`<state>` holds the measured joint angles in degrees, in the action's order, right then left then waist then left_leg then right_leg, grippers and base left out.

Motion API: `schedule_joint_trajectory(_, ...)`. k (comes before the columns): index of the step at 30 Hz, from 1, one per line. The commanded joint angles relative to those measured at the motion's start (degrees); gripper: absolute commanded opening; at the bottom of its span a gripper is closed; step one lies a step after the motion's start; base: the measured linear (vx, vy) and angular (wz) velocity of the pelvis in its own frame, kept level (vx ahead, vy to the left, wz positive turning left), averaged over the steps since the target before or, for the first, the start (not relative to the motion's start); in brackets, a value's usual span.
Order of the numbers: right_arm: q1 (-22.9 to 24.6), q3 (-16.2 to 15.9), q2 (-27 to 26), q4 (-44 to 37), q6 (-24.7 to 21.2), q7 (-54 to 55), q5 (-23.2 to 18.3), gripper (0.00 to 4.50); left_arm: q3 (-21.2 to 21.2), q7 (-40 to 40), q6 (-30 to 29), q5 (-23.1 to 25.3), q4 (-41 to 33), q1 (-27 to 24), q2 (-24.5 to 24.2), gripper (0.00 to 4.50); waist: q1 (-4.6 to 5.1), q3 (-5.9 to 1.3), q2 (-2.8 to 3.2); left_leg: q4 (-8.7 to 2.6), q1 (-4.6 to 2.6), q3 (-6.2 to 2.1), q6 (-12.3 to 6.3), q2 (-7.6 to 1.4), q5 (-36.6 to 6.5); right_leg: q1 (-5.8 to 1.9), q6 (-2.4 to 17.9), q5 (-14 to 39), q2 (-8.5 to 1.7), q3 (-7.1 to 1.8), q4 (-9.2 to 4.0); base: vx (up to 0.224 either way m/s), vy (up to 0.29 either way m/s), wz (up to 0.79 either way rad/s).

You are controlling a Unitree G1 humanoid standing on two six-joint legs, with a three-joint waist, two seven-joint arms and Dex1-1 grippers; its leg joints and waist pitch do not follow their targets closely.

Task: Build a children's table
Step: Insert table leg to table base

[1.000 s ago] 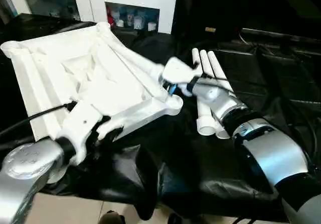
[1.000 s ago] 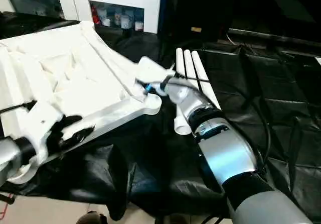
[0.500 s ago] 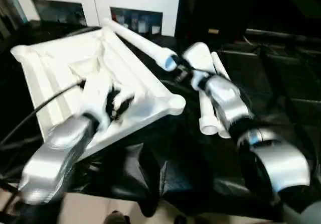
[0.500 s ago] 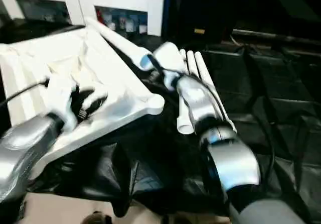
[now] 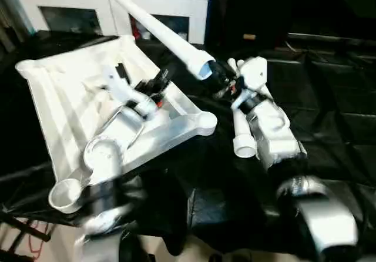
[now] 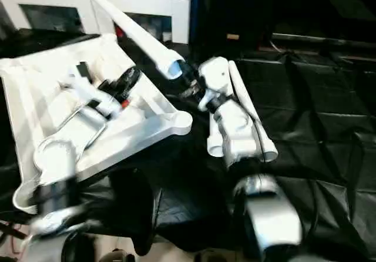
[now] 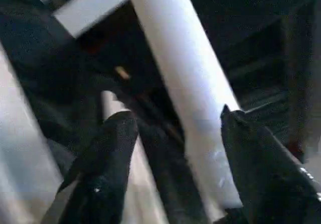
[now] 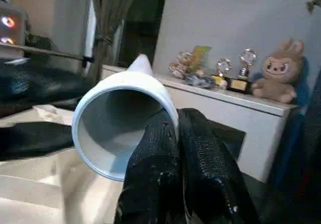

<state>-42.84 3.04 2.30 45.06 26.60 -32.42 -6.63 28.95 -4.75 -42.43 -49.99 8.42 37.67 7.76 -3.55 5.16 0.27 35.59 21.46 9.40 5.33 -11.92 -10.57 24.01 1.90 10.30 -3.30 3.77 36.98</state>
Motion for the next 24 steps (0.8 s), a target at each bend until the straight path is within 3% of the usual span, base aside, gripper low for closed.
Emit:
schedule_joint_trajectory(1, 0.36, -0.15, -0.15, -3.74, -1.17, -0.60, -1.60, 0.00, 3.69, 1.94, 0.37, -5.17, 1.56, 2.44, 1.71, 3.28, -0.52, -5.57, 0.64, -3.43, -0.06, -0.04, -4.89, 0.00, -10.93, -4.13, 13.19, 9.36, -3.22, -2.11, -4.87, 0.000, 0.000, 0.00)
schedule_joint_trajectory(4, 3.06, -1.25, -0.79, -8.49, -3.38, -1.13, -2.36, 0.00, 7.74, 2.73, 0.93, -10.87, 4.45, 5.79, 1.72, 3.54, -0.71, -5.44, 1.06, -3.54, -0.37, -0.09, -4.29, 0.05, -11.63, -3.96, 12.11, 10.63, -3.02, -2.07, -5.19, 0.000, 0.000, 0.00)
schedule_joint_trajectory(8, 5.49, -1.97, -0.91, -12.18, -6.45, -2.53, -3.34, 0.00, 8.78, 0.77, -1.22, -15.40, 5.49, 7.24, 1.03, 3.74, -1.06, -5.45, 1.29, -3.67, -0.46, -0.15, -3.81, -0.10, -12.20, -3.97, 12.15, 10.13, -3.07, -2.12, -5.14, 0.000, 0.000, 0.00)
schedule_joint_trajectory(11, 6.75, -2.67, -0.80, -14.24, -7.91, -3.60, -4.03, 0.00, 7.49, 0.58, -3.39, -15.56, 6.40, 7.02, 0.37, 3.74, -1.60, -5.44, 1.30, -3.66, -0.40, -0.12, -4.04, -0.19, -11.25, -3.96, 11.94, 9.40, -3.14, -2.20, -5.07, 0.000, 0.000, 0.00)
schedule_joint_trajectory(14, 8.55, -3.56, -0.69, -18.43, -10.48, -3.97, -4.74, 0.00, 3.40, 1.20, -6.08, -11.07, 10.44, 6.09, -0.68, 3.74, -1.86, -5.46, 1.96, -3.89, -0.56, -0.30, -3.91, -0.28, -11.59, -3.91, 11.09, 10.17, -3.13, -2.07, -5.21, 0.000, 0.000, 0.00)
schedule_joint_trajectory(19, 9.23, -3.94, -0.33, -20.05, -12.04, -3.86, -4.79, 0.00, 2.73, 0.67, -5.84, -12.34, 11.14, 6.40, -0.95, 3.74, -1.69, -5.59, 1.75, -3.83, 0.12, -0.46, -3.26, -0.21, -9.93, -4.43, 12.01, 8.02, -3.40, -2.08, -5.04, 0.000, 0.000, 0.00)
schedule_joint_trajectory(24, 11.25, -4.73, -0.05, -23.94, -14.82, -3.90, -5.19, 0.00, 3.90, -0.35, -4.65, -12.75, 12.75, 7.74, -2.31, 3.59, -1.84, -5.69, 1.97, -3.57, 0.08, -0.35, -4.23, -0.01, -8.34, -4.39, 11.93, 7.13, -3.32, -2.08, -5.19, 0.000, 0.000, 0.00)
